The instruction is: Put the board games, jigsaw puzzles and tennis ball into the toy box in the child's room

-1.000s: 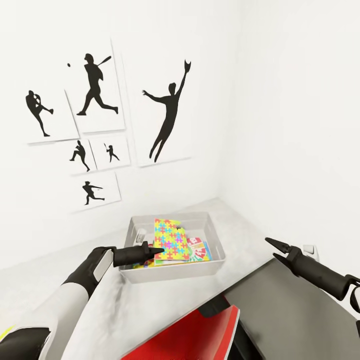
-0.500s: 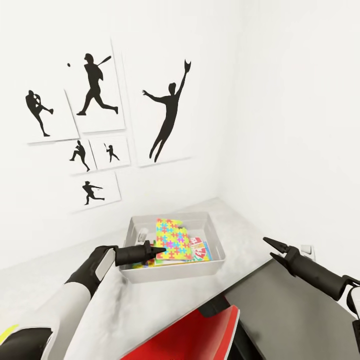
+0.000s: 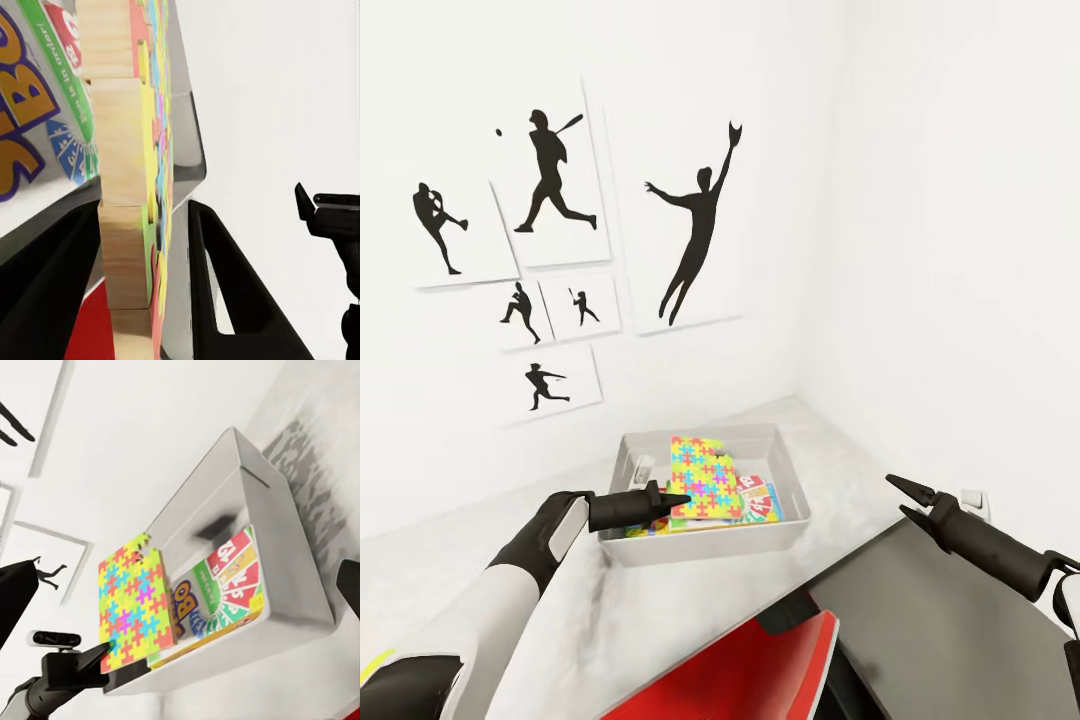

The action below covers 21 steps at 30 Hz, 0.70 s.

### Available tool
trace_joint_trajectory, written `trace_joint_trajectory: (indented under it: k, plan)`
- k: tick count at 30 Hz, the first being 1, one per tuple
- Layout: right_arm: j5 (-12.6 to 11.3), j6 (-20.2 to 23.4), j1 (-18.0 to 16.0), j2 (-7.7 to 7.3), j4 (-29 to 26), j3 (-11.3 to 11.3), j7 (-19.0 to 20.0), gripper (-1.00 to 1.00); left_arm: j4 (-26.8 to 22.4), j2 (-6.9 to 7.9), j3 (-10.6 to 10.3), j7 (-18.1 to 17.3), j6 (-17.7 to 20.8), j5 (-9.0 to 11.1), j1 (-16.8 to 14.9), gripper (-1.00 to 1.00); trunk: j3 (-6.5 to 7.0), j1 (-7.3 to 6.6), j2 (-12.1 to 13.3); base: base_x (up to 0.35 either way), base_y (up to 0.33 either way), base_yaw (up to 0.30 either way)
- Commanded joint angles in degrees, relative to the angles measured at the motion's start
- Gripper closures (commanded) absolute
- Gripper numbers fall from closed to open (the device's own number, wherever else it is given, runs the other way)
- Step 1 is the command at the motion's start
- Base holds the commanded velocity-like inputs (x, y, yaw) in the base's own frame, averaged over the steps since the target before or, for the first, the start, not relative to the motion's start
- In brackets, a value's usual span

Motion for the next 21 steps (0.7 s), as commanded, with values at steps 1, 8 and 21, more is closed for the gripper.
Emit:
trace_joint_trajectory:
  k: [1, 8, 21]
  plan:
    - [0.58, 0.26, -0.06, 0.01, 0.0, -0.09, 0.59, -1.0, 0.02, -0.01, 0.1, -0.37, 0.21, -0.11, -0.05, 1.0, 0.09, -0.21, 0.34, 0.0, 0.0, 0.0]
    - [0.58, 0.26, -0.06, 0.01, 0.0, -0.09, 0.6, -1.0, 0.02, -0.01, 0.1, -0.68, 0.21, -0.11, -0.05, 1.0, 0.81, -1.08, 1.94, 0.0, 0.0, 0.0]
    - [0.5, 0.26, -0.06, -0.11, 0.0, -0.09, 0.62, -1.0, 0.02, -0.01, 0.1, -0.69, 0.21, -0.11, -0.05, 1.0, 2.24, -2.84, 5.15, 0.0, 0.0, 0.0]
